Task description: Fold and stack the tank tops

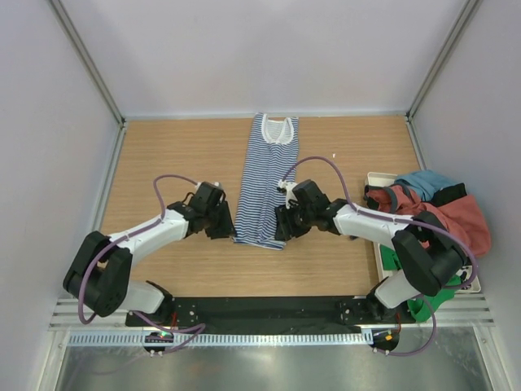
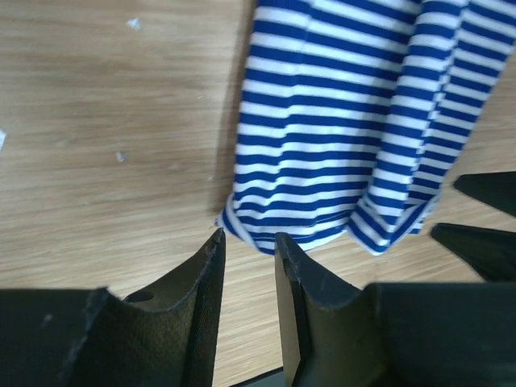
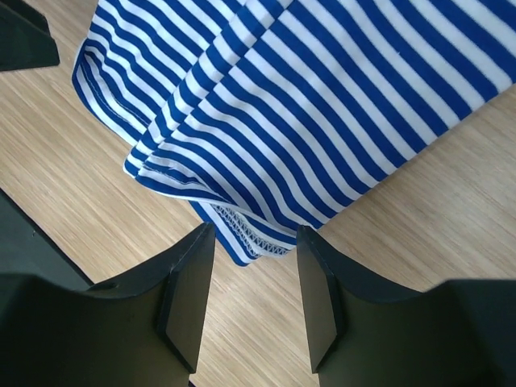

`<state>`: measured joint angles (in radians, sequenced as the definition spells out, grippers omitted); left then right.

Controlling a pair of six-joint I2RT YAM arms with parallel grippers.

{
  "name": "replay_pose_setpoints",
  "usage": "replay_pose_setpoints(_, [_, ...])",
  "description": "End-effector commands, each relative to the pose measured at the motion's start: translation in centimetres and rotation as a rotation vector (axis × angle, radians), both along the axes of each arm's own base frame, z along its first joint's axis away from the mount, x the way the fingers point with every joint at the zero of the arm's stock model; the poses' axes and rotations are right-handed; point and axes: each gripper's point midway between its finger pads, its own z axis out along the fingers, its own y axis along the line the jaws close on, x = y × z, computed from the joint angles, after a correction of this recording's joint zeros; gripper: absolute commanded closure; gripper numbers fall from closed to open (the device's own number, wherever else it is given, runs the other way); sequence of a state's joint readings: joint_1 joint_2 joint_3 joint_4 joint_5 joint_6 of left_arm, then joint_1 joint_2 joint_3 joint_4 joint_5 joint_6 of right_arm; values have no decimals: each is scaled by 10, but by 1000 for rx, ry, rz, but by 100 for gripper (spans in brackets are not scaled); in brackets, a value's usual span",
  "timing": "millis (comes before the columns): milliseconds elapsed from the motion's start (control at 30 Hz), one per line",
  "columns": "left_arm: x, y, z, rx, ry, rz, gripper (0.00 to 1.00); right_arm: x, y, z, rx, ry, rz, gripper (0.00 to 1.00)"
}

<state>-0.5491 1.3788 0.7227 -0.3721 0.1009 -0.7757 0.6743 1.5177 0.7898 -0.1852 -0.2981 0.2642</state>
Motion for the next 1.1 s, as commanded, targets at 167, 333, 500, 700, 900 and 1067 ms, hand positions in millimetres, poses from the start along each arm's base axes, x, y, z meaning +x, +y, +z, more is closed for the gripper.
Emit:
replay_pose_setpoints(167, [40, -47, 53, -150, -97, -80, 62, -19, 6, 6, 73, -15, 9, 52])
replay_pose_setpoints(333, [54, -79, 60, -173, -89, -128, 53, -25, 5, 10, 108, -18, 2, 52])
replay_pose_setpoints(500, [53, -105, 35, -123, -21, -177, 49, -24, 3, 14, 130, -46, -30, 47])
replay_pose_setpoints(700, [48, -104, 14, -59, 17, -180, 63, -15, -3, 18, 148, -100, -111, 48])
replay_pose_setpoints(900, [41, -101, -1, -45, 48, -193, 90, -9, 3, 14, 147, -100, -97, 45])
replay_pose_setpoints(1067, [40, -92, -10, -33, 58, -171, 100, 3, 5, 11, 148, -98, -168, 42])
